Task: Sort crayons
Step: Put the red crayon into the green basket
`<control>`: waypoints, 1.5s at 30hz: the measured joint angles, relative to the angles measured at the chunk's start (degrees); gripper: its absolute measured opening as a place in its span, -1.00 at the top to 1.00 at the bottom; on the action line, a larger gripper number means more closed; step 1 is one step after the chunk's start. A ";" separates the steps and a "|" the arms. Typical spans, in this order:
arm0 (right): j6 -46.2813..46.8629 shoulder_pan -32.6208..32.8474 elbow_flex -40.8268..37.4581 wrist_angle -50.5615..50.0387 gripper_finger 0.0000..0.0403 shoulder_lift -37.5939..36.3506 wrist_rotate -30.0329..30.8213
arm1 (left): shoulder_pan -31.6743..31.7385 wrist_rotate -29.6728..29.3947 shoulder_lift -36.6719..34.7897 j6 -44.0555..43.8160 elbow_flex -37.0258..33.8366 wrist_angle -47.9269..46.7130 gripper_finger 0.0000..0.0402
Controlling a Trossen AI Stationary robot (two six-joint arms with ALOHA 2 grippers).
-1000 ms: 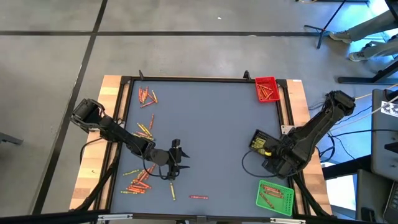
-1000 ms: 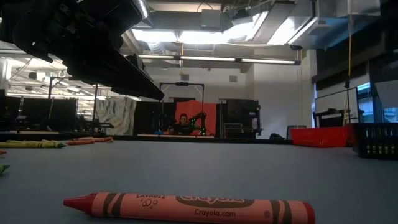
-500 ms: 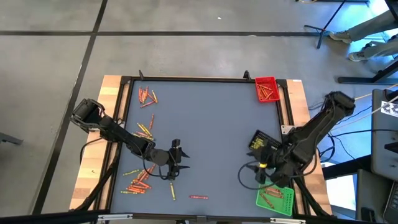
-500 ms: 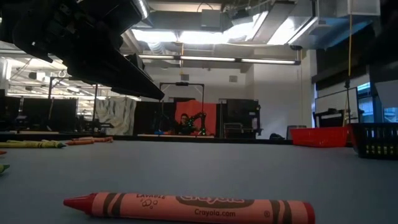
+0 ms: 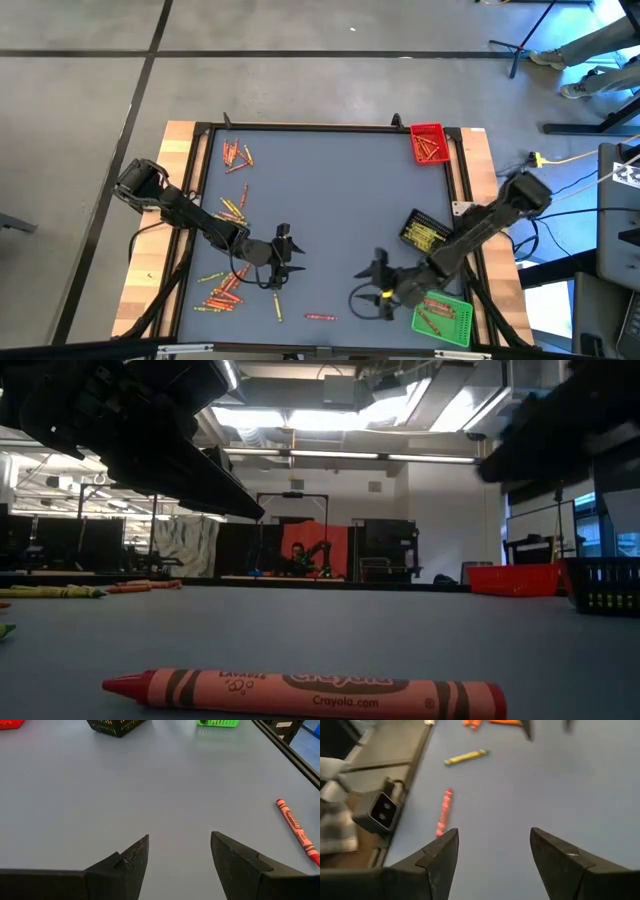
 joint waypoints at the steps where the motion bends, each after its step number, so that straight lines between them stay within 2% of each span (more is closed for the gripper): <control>1: -0.91 -0.58 0.00 3.50 -0.21 1.68 -1.57 | 0.00 0.02 -0.01 0.01 0.00 0.02 0.02; 4: -3.40 -1.52 0.32 10.01 -0.21 5.94 -4.54 | 0.00 0.04 0.00 0.01 0.00 0.03 0.02; 10: -7.75 -1.81 7.85 9.99 -0.21 14.66 -6.83 | -0.17 0.21 0.00 0.00 0.00 0.08 0.02; 19: -12.37 -1.83 23.05 2.28 -0.21 26.33 -8.78 | -0.46 1.44 0.01 -0.05 0.00 0.67 0.02; 25: -8.09 -3.06 28.01 -3.28 -0.17 30.40 -8.29 | -1.24 1.47 0.01 -0.39 0.00 0.70 0.02; 29: -4.99 -3.32 28.24 -5.02 0.02 31.56 -8.07 | -1.25 1.46 -0.01 -0.40 0.00 0.81 0.02; 40: -3.10 -3.34 28.41 -8.03 0.83 32.04 -7.82 | -1.27 1.46 0.00 -0.51 0.00 0.83 0.02; 42: -3.17 -3.34 28.39 -8.26 0.92 32.04 -7.95 | -1.27 1.46 0.00 -0.54 0.00 0.81 0.02; 45: -4.45 -3.31 28.37 -8.41 0.95 32.06 -7.98 | -1.27 1.46 0.00 -0.51 0.00 0.81 0.02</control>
